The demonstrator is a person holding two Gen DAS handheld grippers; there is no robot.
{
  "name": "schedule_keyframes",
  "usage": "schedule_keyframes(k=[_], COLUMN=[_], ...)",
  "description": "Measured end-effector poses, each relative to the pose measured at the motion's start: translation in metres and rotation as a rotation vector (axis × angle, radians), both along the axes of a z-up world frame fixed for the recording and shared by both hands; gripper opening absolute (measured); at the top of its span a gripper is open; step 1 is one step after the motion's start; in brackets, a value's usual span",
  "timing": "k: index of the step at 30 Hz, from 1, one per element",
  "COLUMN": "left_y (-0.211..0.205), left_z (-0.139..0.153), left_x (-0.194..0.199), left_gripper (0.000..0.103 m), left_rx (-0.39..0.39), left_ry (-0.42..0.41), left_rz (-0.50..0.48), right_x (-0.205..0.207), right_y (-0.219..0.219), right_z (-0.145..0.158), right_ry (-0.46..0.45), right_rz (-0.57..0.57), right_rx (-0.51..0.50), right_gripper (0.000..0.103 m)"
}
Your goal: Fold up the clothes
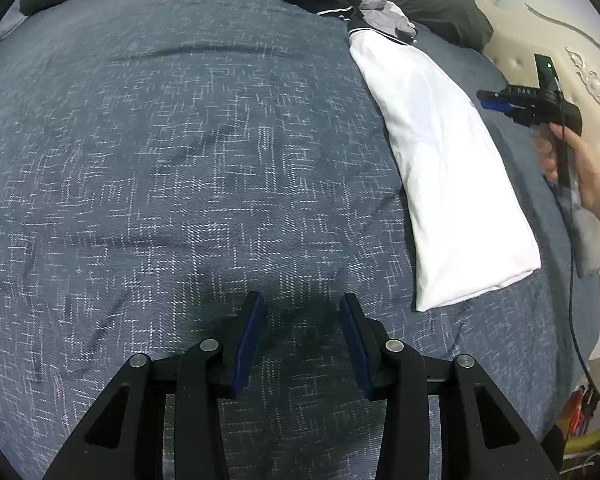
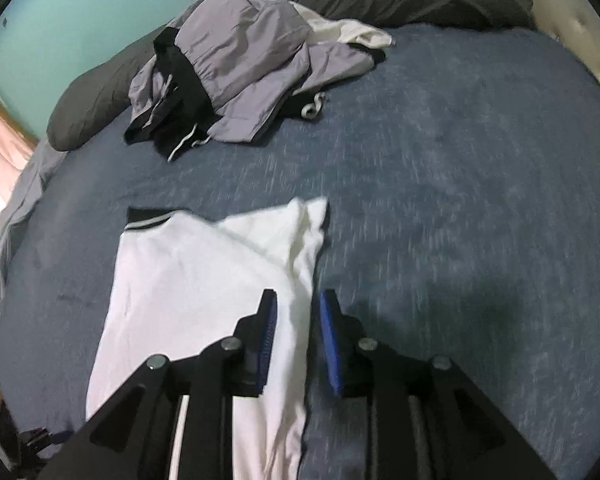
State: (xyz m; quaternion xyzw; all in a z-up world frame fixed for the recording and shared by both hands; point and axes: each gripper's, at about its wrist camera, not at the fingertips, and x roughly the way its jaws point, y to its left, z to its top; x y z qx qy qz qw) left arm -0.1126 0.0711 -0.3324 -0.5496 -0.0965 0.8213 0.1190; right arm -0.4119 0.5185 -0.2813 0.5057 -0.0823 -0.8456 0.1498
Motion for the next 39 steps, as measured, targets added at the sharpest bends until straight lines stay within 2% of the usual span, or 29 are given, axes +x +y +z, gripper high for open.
schedule_keyframes(k=[9, 10, 11, 15, 21, 26, 30, 34, 37, 39], left_y=[0.003, 0.003, 0.004, 0.006, 0.009, 0.007, 0.012, 0.022, 0.032, 0.042], left_z=[0.001, 0.001, 0.001, 0.001, 0.0, 0.002, 0.005, 0.01, 0.011, 0.011], left_x=[0.001, 0.002, 0.002, 0.001, 0.0, 0.001, -0.002, -0.003, -0.003, -0.002], left_gripper=[0.043, 0.043, 0.043, 0.043, 0.043, 0.043, 0.043, 0.043, 0.043, 0.043], left_rx=[-0.001, -0.001, -0.001, -0.005, -0.009, -0.009, -0.003, -0.011, -0.01, -0.012], left_ry=[0.002, 0.002, 0.003, 0.003, 0.002, 0.004, 0.005, 0.016, 0.007, 0.002], left_rz=[-0.01, -0.011, -0.012, -0.014, -0.016, -0.017, -0.019, -0.029, -0.038, -0.045], right_x=[0.037, 0.039, 0.042, 0.047, 0.046, 0.048, 0.057, 0.083, 0.112, 0.13], right_y=[0.007, 0.008, 0.009, 0.013, 0.029, 0.03, 0.033, 0.039, 0.04, 0.041], right_z=[-0.021, -0.023, -0.025, -0.031, -0.03, -0.024, -0.025, -0.024, -0.018, -0.016], right_ry=[-0.035, -0.039, -0.043, -0.045, -0.028, -0.019, -0.061, -0.089, -0.103, -0.122], right_rz=[0.033, 0.036, 0.04, 0.039, -0.029, -0.012, -0.038, -0.061, -0.056, -0.056], right_rx=[-0.084, -0.091, -0.098, -0.116, -0.111, -0.152, -0.191, -0.244, -0.256, -0.27], right_gripper=[0.021, 0.017, 0.007, 0.001, 0.0, 0.0, 0.002, 0.003, 0.007, 0.014])
